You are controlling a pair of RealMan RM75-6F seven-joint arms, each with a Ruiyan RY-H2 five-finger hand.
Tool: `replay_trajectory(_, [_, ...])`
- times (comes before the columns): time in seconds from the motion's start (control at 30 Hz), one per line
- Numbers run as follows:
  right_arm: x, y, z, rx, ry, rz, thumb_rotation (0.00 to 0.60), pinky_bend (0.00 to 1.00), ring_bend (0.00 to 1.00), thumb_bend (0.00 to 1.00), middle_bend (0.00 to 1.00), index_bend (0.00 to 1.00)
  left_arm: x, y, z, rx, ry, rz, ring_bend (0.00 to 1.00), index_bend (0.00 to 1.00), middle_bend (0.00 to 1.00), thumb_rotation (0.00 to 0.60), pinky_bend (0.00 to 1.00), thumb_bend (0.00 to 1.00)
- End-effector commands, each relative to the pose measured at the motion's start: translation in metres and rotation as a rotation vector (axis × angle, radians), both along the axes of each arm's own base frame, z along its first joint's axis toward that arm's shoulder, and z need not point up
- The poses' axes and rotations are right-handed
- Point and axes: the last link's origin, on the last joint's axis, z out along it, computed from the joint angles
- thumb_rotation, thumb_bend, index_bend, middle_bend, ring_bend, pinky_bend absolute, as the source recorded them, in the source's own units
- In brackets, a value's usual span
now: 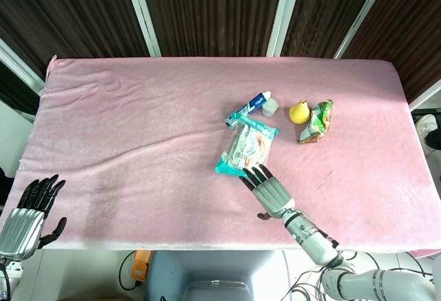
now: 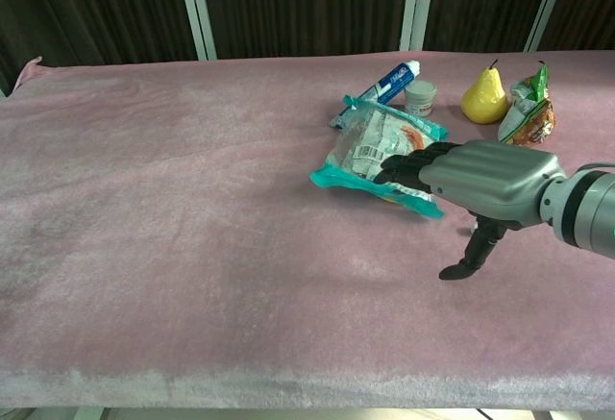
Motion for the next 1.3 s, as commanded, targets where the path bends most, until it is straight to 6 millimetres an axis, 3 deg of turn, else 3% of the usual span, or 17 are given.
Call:
replay_trajectory(0.03, [-0.002,0.000,-0.001,0.007,0.008,-0.006,0.600,0.00,0.00,0.25,0.00,0.17,-0.001,0.000,-0.001,-0.003,0.006,0.003,0.00,0.00,0.00,0.600,0.04,0.40])
replay_trajectory(0.3, [-0.010,0.000,0.005,-0.002,0.035,0.002,0.600,0.00,0.00,0.25,0.00,0.20,-0.001,0.000,0.000,0.004,0.007,0.007,0.00,0.00,0.00,0.600,0.04,0.40])
replay_trajectory(0.43, [-0.024,-0.003,0.016,-0.026,0.057,-0.024,0.600,0.00,0.00,0.26,0.00,0.30,0.000,0.000,-0.001,-0.003,0.007,0.005,0.00,0.00,0.00,0.600,0.04,0.40])
replay_trajectory(0.6, [-0.047,-0.010,0.028,-0.054,0.075,-0.092,0.600,0.00,0.00,0.33,0.00,0.47,0.001,0.000,-0.003,-0.011,0.007,-0.001,0.00,0.00,0.00,0.600,0.04,0.40])
replay_trajectory(0.8, [-0.058,-0.022,0.029,-0.068,0.074,-0.125,0.600,0.00,0.00,0.36,0.00,0.55,0.001,0.001,-0.004,-0.012,0.011,0.002,0.00,0.00,0.00,0.600,0.04,0.40])
replay_trajectory(1.3, [-0.060,-0.034,0.014,-0.052,0.078,-0.137,0.600,0.00,0.00,0.42,0.00,0.57,0.000,0.002,-0.003,-0.011,0.007,0.008,0.00,0.00,0.00,0.600,0.04,0.40])
